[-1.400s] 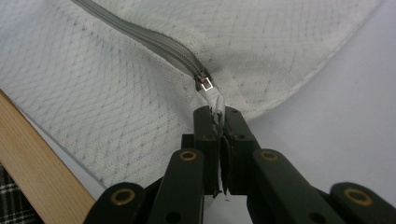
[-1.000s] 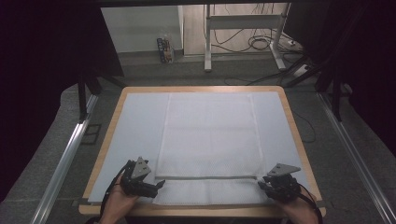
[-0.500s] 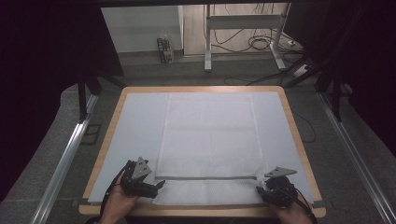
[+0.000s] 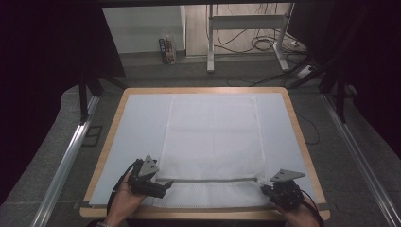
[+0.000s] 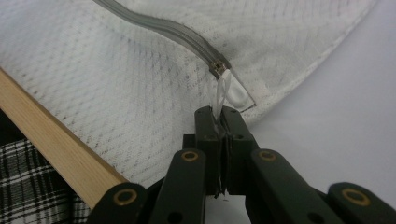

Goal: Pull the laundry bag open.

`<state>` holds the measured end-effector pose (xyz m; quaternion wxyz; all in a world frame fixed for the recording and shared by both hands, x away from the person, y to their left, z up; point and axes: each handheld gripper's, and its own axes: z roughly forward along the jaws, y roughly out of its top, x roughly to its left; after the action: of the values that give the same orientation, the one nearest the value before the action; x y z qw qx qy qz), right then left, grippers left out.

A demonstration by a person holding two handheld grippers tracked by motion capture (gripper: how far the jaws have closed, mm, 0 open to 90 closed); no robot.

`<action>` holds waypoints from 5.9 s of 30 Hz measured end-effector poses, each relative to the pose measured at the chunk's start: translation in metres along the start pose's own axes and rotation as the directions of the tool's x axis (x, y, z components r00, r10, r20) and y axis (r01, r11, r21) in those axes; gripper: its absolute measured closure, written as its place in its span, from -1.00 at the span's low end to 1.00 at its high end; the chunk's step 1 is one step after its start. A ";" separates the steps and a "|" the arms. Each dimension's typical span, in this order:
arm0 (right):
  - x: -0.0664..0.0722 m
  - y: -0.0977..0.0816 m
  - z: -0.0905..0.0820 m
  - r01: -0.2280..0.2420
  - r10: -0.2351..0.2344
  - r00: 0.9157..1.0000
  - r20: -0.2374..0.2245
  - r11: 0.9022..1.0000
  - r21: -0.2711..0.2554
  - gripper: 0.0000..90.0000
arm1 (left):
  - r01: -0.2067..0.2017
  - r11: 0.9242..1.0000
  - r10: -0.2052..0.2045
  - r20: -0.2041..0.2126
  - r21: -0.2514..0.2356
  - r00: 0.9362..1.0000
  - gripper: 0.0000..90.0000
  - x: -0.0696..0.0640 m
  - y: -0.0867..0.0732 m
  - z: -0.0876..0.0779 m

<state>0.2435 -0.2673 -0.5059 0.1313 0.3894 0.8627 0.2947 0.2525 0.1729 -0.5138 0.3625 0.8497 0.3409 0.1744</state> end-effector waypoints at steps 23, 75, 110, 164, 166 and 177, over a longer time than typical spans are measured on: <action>-0.008 -0.002 -0.021 0.154 -0.160 0.987 -0.019 0.968 -0.197 0.91 | -0.107 0.992 0.118 0.204 -0.064 0.972 -0.88 -0.046 0.119 0.078; -0.008 -0.001 -0.023 0.179 -0.189 0.982 -0.028 0.960 -0.214 0.91 | -0.241 0.966 0.260 0.409 -0.098 0.875 -0.17 -0.105 0.176 0.135; -0.004 0.001 -0.026 0.212 -0.216 0.976 0.006 0.951 -0.225 0.91 | -0.272 0.962 0.239 0.518 -0.012 0.821 0.77 -0.110 0.175 0.137; -0.033 0.017 -0.005 -0.031 -0.007 0.976 -0.216 0.985 -0.171 0.04 | -0.171 0.982 0.180 0.641 -0.077 0.746 0.93 -0.091 0.160 0.129; -0.034 0.021 -0.003 -0.049 0.009 0.970 -0.243 0.986 -0.160 0.23 | -0.173 0.982 0.181 0.640 -0.077 0.746 0.93 -0.090 0.158 0.129; -0.030 0.023 -0.008 -0.028 -0.019 0.970 -0.240 0.981 -0.191 0.88 | -0.212 0.976 0.195 0.622 -0.048 0.759 0.89 -0.093 0.150 0.135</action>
<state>0.2729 -0.2807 -0.4856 0.0621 0.3380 0.8387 0.4224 0.3281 -0.0354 -0.4998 0.4226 0.8959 0.1100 -0.0819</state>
